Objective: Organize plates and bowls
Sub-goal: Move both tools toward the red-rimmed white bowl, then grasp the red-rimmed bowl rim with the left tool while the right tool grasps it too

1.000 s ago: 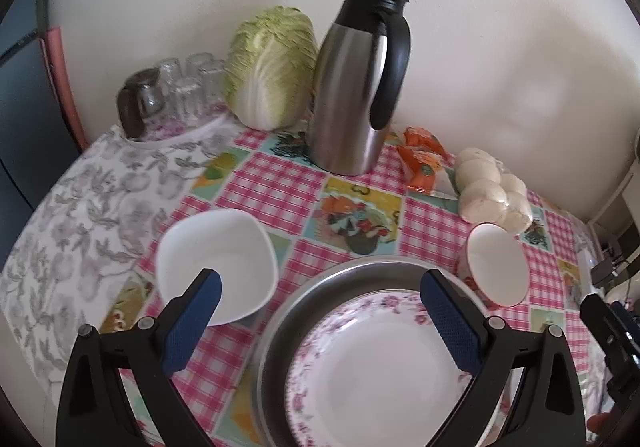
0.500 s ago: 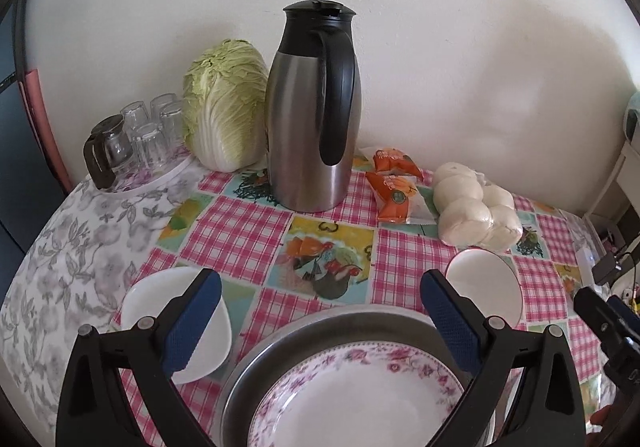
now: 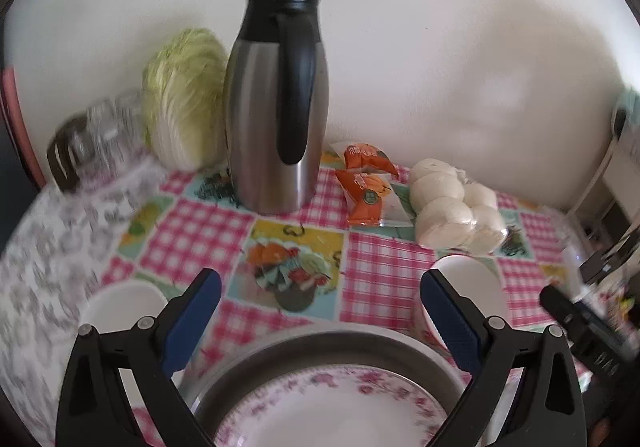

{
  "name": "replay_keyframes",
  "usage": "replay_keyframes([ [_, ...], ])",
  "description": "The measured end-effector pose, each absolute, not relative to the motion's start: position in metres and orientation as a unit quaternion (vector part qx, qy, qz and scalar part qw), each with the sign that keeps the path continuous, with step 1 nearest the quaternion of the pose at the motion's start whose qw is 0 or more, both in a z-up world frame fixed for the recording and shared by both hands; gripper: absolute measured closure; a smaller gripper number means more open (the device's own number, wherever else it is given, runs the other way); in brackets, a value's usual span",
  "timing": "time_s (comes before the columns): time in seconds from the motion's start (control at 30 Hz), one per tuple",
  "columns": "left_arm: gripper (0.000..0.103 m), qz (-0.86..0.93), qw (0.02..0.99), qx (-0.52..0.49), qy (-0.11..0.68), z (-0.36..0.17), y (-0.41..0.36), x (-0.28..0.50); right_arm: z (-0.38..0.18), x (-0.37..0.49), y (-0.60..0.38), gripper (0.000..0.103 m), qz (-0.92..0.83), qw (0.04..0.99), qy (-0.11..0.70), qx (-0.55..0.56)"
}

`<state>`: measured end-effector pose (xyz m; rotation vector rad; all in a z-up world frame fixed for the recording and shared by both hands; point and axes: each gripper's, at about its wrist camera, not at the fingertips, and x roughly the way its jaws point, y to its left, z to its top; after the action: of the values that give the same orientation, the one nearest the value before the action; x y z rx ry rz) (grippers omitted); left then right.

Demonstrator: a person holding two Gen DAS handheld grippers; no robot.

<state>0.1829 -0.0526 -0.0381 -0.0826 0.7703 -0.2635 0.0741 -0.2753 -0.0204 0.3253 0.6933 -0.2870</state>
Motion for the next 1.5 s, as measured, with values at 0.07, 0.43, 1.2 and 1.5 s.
replay_keyframes([
  [0.07,0.003,-0.131,0.922,-0.021,0.365,-0.04,-0.06,0.183,-0.023,0.077,-0.279,0.0,-0.14,0.917,0.338,0.161],
  [0.43,0.003,-0.184,0.882,-0.004,0.433,-0.054,-0.1,0.207,-0.031,0.096,-0.292,0.0,-0.117,0.914,0.345,0.177],
  [1.2,0.023,-0.166,0.835,0.105,0.514,-0.087,-0.166,0.254,-0.072,0.117,-0.306,0.032,-0.12,0.869,0.434,0.206],
  [1.5,0.067,-0.192,0.797,0.099,0.564,-0.113,-0.18,0.256,-0.09,0.13,-0.297,0.069,-0.104,0.849,0.47,0.218],
])
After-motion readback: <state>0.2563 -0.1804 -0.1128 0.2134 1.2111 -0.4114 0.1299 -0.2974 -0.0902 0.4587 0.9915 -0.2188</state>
